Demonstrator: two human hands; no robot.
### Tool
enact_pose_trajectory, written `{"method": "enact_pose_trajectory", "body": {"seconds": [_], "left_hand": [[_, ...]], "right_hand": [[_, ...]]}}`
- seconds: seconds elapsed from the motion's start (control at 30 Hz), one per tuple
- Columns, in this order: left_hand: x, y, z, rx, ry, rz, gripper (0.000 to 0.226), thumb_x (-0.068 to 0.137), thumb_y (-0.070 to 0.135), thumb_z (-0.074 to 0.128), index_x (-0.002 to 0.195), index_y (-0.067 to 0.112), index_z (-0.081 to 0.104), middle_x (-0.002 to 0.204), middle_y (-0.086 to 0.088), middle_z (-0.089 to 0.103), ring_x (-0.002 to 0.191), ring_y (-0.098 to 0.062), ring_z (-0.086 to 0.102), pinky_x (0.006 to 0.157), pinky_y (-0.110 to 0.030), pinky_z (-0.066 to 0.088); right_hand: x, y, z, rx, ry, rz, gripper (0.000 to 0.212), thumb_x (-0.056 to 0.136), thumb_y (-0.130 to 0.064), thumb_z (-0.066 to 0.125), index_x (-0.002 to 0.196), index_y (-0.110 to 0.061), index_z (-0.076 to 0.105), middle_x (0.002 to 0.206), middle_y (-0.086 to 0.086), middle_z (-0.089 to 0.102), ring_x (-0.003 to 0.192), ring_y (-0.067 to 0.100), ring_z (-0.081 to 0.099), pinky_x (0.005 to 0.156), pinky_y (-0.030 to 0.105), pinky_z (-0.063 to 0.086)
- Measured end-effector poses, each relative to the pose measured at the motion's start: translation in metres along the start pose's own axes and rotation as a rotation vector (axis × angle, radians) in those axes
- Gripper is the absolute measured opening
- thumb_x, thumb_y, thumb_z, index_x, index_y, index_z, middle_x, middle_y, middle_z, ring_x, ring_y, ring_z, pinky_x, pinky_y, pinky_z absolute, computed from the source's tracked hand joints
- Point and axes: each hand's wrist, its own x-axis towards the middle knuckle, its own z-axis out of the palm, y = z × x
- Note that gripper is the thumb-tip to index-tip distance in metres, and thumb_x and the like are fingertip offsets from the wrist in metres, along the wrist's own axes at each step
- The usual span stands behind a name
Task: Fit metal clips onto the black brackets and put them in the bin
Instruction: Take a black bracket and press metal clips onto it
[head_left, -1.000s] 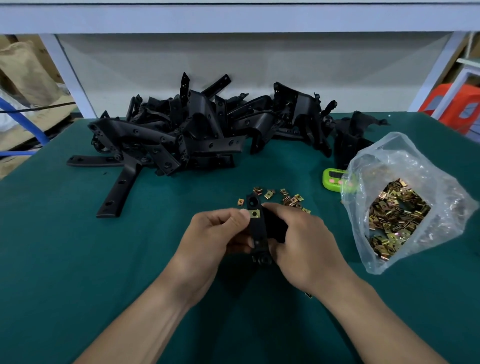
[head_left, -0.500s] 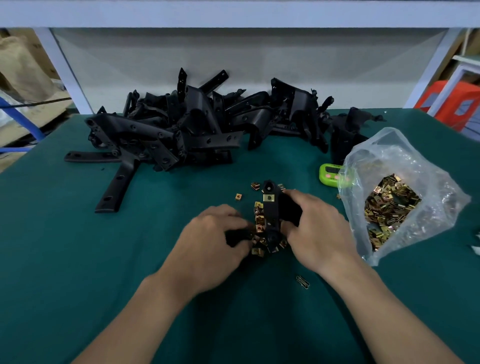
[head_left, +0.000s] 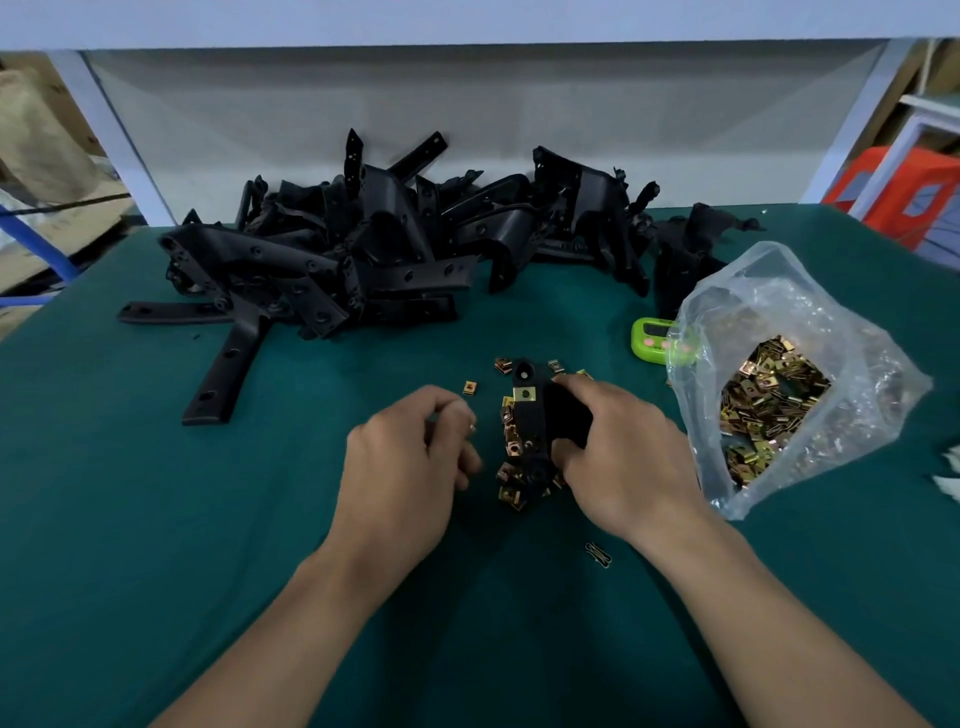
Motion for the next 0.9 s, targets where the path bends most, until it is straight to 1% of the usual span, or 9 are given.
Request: {"method": "enact_pose_trajectory", "body": {"seconds": [0.13, 0.2, 0.27, 0.37, 0.5, 0.6, 0.73, 0.83, 0.9], "left_hand": [[-0.003, 0.013, -0.003, -0.459, -0.031, -0.21, 0.024, 0.092, 0.015, 0.058, 0.073, 0.023, 0.072, 0.066, -0.01, 0.074, 0.055, -0.024, 0.071, 0.05, -0.023, 0.052], [-0.004, 0.018, -0.004, -0.575, -0.047, -0.241, 0.019, 0.084, 0.016, 0.06, 0.069, 0.017, 0.072, 0.065, -0.015, 0.073, 0.054, -0.026, 0.071, 0.049, -0.025, 0.053], [-0.004, 0.019, -0.004, -0.634, -0.076, -0.253, 0.021, 0.086, 0.012, 0.064, 0.068, 0.014, 0.073, 0.067, -0.017, 0.073, 0.056, -0.025, 0.071, 0.05, -0.025, 0.055], [-0.005, 0.019, -0.003, -0.643, -0.129, -0.259, 0.025, 0.094, 0.008, 0.068, 0.072, 0.017, 0.076, 0.073, -0.016, 0.075, 0.061, -0.023, 0.073, 0.055, -0.025, 0.057], [-0.005, 0.018, -0.002, -0.646, -0.143, -0.266, 0.018, 0.086, 0.004, 0.077, 0.074, 0.017, 0.076, 0.075, -0.016, 0.076, 0.066, -0.02, 0.074, 0.059, -0.025, 0.059], [-0.006, 0.018, -0.002, -0.66, -0.178, -0.277, 0.021, 0.09, 0.001, 0.072, 0.078, 0.017, 0.077, 0.081, -0.015, 0.077, 0.073, -0.022, 0.076, 0.063, -0.025, 0.06], [-0.007, 0.019, -0.005, -0.661, -0.316, -0.298, 0.02, 0.093, 0.007, 0.068, 0.084, 0.017, 0.082, 0.083, -0.015, 0.078, 0.072, -0.021, 0.075, 0.062, -0.024, 0.058], [-0.004, 0.017, -0.011, -0.599, -0.349, -0.279, 0.006, 0.083, 0.014, 0.076, 0.083, 0.014, 0.083, 0.079, -0.014, 0.077, 0.066, -0.018, 0.072, 0.06, -0.021, 0.057], [-0.004, 0.016, -0.013, -0.561, -0.343, -0.26, 0.007, 0.077, 0.021, 0.078, 0.08, 0.017, 0.083, 0.075, -0.011, 0.076, 0.064, -0.015, 0.07, 0.059, -0.02, 0.056]], "right_hand": [[0.0, -0.001, -0.001, 0.014, 0.018, -0.023, 0.049, 0.084, -0.02, 0.071, 0.127, -0.04, 0.058, 0.107, -0.014, 0.067, 0.082, 0.016, 0.055, 0.058, 0.022, 0.031], [-0.001, -0.001, 0.0, 0.018, 0.023, -0.027, 0.049, 0.083, -0.02, 0.071, 0.126, -0.04, 0.059, 0.107, -0.014, 0.067, 0.084, 0.017, 0.058, 0.06, 0.025, 0.033], [-0.002, -0.001, 0.0, 0.027, 0.027, -0.025, 0.049, 0.083, -0.02, 0.072, 0.126, -0.04, 0.059, 0.107, -0.013, 0.068, 0.09, 0.02, 0.063, 0.067, 0.027, 0.036], [-0.003, -0.002, 0.001, 0.039, 0.036, -0.022, 0.052, 0.081, -0.019, 0.073, 0.127, -0.04, 0.059, 0.109, -0.013, 0.07, 0.093, 0.021, 0.064, 0.07, 0.027, 0.038], [-0.002, -0.004, 0.0, 0.053, 0.048, -0.031, 0.054, 0.08, -0.018, 0.072, 0.126, -0.041, 0.058, 0.109, -0.014, 0.07, 0.094, 0.022, 0.065, 0.07, 0.029, 0.04], [-0.002, -0.005, -0.001, 0.078, 0.062, -0.042, 0.052, 0.08, -0.018, 0.071, 0.125, -0.041, 0.057, 0.107, -0.014, 0.069, 0.093, 0.022, 0.064, 0.07, 0.031, 0.045], [-0.003, -0.007, -0.003, 0.112, 0.086, -0.056, 0.052, 0.081, -0.018, 0.071, 0.126, -0.042, 0.056, 0.106, -0.015, 0.068, 0.092, 0.019, 0.064, 0.071, 0.032, 0.046], [-0.005, -0.007, -0.002, 0.106, 0.092, -0.07, 0.057, 0.083, -0.019, 0.073, 0.132, -0.04, 0.056, 0.113, -0.013, 0.068, 0.098, 0.02, 0.064, 0.074, 0.032, 0.045], [-0.005, -0.008, -0.001, 0.101, 0.088, -0.075, 0.06, 0.084, -0.02, 0.074, 0.138, -0.037, 0.055, 0.118, -0.011, 0.067, 0.103, 0.021, 0.064, 0.08, 0.035, 0.049]]}}
